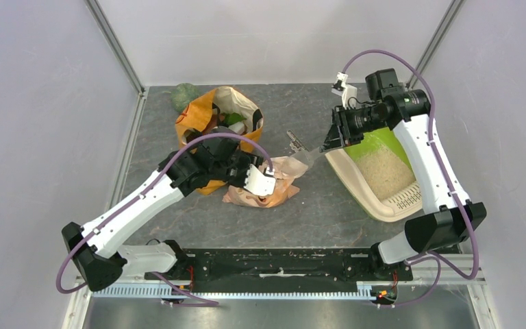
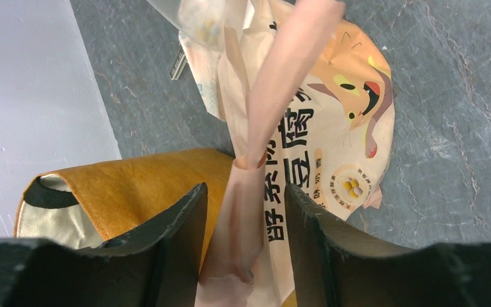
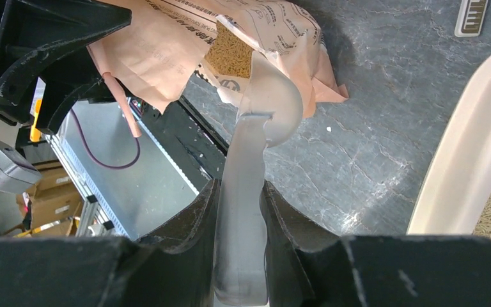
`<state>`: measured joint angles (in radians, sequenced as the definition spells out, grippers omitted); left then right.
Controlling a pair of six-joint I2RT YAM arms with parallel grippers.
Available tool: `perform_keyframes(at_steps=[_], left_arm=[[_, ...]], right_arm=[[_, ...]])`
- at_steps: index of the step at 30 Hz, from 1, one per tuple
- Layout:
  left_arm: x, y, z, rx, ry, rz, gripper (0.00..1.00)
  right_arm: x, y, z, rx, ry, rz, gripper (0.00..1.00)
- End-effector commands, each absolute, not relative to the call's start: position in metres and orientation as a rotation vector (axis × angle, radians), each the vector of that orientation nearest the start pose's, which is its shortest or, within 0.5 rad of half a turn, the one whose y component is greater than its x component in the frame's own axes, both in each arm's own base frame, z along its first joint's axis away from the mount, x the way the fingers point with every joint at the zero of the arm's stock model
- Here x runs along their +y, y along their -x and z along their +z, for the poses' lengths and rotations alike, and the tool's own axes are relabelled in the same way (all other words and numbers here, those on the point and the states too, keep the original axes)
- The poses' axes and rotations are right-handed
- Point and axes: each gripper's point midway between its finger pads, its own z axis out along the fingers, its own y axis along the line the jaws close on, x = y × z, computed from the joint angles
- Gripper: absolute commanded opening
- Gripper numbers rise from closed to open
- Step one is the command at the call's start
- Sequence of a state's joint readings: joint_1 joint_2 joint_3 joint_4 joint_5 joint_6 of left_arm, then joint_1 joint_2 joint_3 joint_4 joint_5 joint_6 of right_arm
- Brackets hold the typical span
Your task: Fill the litter box with clean litter
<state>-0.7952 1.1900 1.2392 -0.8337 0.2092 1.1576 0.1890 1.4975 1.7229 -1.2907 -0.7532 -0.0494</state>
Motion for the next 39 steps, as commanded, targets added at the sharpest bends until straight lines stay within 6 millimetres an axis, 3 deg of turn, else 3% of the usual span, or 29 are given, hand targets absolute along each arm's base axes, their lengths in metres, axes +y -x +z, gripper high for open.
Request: perform_keyframes(at_steps=[1, 4, 5, 8, 12, 19, 25, 31, 39], left_arm=[[-0.234, -0.241, 0.239, 1.178, -2.008, 0.033, 0.6], [-0.234, -0.246, 0.237, 1.189, -2.001, 0.064, 0.63], [-0.234, -0.249, 0.236, 1.193, -1.996, 0.079, 0.57], [-0.235, -0.25, 0.238, 1.194, -1.993, 0.083, 0.25], [-0.245, -0.24, 0.251, 1.141, -1.952, 0.003, 0.02], [-0.253, -0.231, 0.254, 1.085, -1.942, -0.015, 0.02], [-0.257, -0.227, 0.255, 1.077, -1.946, -0.02, 0.02], [-0.259, -0.223, 0.255, 1.078, -1.943, -0.042, 0.02], [-0.259, -0.223, 0.251, 1.084, -1.952, -0.045, 0.02]], right_arm=[[0.18, -0.267, 0.289, 2.439, 0.611, 0.994, 0.0], [0.186, -0.27, 0.29, 2.428, 0.631, 0.99, 0.0], [0.188, -0.271, 0.288, 2.433, 0.638, 0.987, 0.0], [0.19, -0.273, 0.278, 2.464, 0.654, 0.956, 0.0], [0.195, -0.272, 0.267, 2.502, 0.668, 0.929, 0.0], [0.214, -0.275, 0.256, 2.509, 0.602, 0.888, 0.0], [0.218, -0.285, 0.231, 2.539, 0.526, 0.657, 0.0], [0.228, -0.272, 0.205, 2.579, 0.62, 0.548, 0.0], [0.251, -0.244, 0.14, 2.744, 0.603, 0.746, 0.0]])
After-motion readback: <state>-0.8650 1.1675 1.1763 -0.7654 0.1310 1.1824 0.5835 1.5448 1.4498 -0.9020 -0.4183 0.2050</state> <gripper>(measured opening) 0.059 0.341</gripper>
